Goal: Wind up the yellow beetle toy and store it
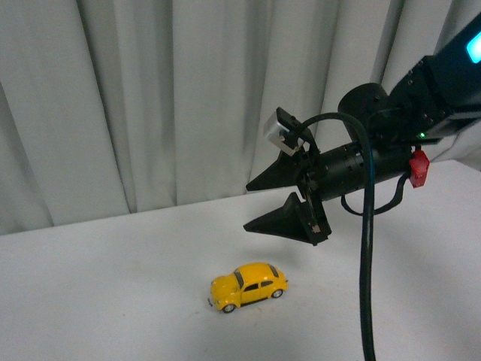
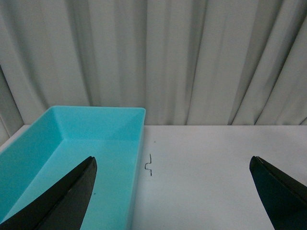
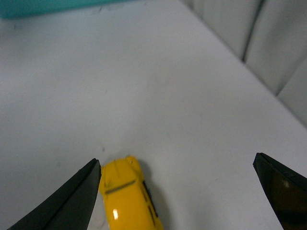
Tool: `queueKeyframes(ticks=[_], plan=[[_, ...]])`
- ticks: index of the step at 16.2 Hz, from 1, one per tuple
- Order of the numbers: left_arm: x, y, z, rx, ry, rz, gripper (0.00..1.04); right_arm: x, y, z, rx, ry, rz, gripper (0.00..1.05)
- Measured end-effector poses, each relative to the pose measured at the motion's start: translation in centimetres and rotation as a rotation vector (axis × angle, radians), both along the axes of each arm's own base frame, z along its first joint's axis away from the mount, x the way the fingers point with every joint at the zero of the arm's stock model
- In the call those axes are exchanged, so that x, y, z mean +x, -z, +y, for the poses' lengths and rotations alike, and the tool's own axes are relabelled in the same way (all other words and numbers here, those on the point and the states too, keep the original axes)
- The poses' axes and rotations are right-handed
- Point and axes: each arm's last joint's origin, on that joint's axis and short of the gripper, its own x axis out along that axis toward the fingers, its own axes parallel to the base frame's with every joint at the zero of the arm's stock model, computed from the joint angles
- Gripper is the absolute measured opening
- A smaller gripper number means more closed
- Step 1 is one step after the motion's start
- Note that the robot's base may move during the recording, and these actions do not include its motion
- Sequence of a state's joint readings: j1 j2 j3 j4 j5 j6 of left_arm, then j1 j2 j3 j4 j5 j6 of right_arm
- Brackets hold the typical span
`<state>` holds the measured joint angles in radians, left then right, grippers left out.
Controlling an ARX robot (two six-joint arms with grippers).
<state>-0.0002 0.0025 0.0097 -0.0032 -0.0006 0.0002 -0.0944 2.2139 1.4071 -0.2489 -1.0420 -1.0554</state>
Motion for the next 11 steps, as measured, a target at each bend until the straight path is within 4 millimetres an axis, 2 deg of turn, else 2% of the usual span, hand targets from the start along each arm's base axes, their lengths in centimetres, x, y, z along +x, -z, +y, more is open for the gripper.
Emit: queueKeyframes(ticks=[3, 4, 9, 11], plan=[[0.0, 0.0, 0.0, 0.000, 0.000, 0.000, 0.98, -1.0, 3.1, 1.0, -0.184, -0.245, 0.039, 0.98], [0.0, 0.0, 0.0, 0.000, 0.000, 0.000, 0.98, 0.4, 5.6, 2.6, -0.345, -0.386, -0.076, 0.98], [0.0, 0.0, 0.0, 0.000, 0.000, 0.000, 0.98, 1.1, 5.5, 3.4, -0.369, -0.400, -0.090, 0.97], [0.0, 0.0, 0.0, 0.000, 0.000, 0.000, 0.98, 1.3, 5.2, 3.6, -0.370, -0.399, -0.096, 0.84]])
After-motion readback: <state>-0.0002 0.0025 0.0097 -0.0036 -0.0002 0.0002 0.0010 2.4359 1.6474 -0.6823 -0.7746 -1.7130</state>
